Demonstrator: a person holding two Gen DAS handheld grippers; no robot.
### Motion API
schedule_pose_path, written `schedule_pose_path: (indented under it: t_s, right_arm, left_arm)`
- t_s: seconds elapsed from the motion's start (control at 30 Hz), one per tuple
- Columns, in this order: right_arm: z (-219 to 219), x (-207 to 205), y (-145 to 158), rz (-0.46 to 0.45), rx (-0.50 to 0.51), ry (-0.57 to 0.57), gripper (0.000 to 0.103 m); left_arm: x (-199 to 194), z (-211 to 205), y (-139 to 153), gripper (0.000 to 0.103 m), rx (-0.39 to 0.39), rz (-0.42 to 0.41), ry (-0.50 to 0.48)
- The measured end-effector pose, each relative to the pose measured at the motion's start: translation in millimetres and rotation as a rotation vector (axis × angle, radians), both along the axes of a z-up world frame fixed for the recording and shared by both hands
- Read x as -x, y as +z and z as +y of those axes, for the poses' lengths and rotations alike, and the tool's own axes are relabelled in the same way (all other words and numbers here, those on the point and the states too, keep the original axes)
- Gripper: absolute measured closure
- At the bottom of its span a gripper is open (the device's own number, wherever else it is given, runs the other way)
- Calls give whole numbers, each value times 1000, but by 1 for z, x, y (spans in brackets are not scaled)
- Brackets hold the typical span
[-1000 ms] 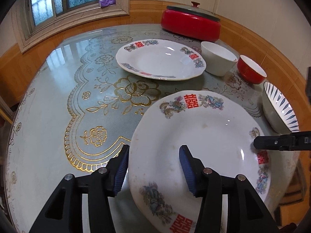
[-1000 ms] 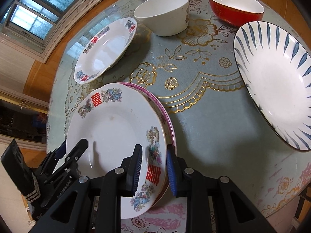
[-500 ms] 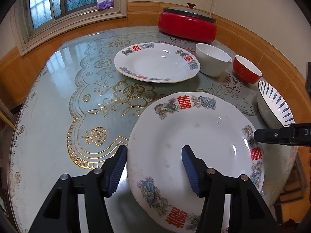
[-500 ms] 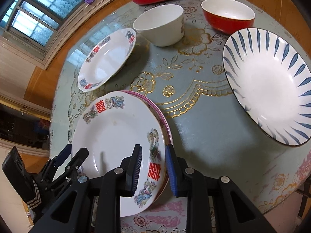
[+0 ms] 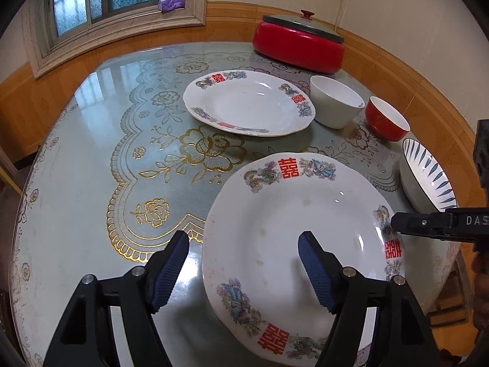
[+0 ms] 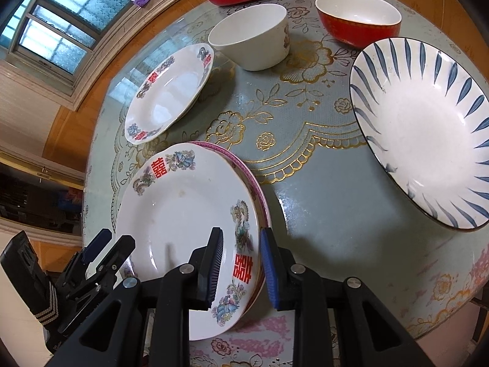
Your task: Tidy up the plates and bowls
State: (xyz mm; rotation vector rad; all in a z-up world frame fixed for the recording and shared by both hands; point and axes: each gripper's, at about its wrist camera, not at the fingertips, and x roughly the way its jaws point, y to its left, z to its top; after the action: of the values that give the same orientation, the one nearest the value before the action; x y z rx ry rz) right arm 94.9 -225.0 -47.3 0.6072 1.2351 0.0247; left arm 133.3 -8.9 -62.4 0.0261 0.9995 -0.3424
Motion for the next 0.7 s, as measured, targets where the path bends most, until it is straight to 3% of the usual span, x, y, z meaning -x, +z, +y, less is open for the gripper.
schedule_pose_path:
  t_s: [0.43,0.7]
  right_arm:
    - [-7,-11,13,-43,21,14,76]
    - [-6,-31,21,-69,41,24,67]
  left_arm:
    - [-34,33,23,4,41,-22,138]
    - [-63,47,30,1,44,-27,164]
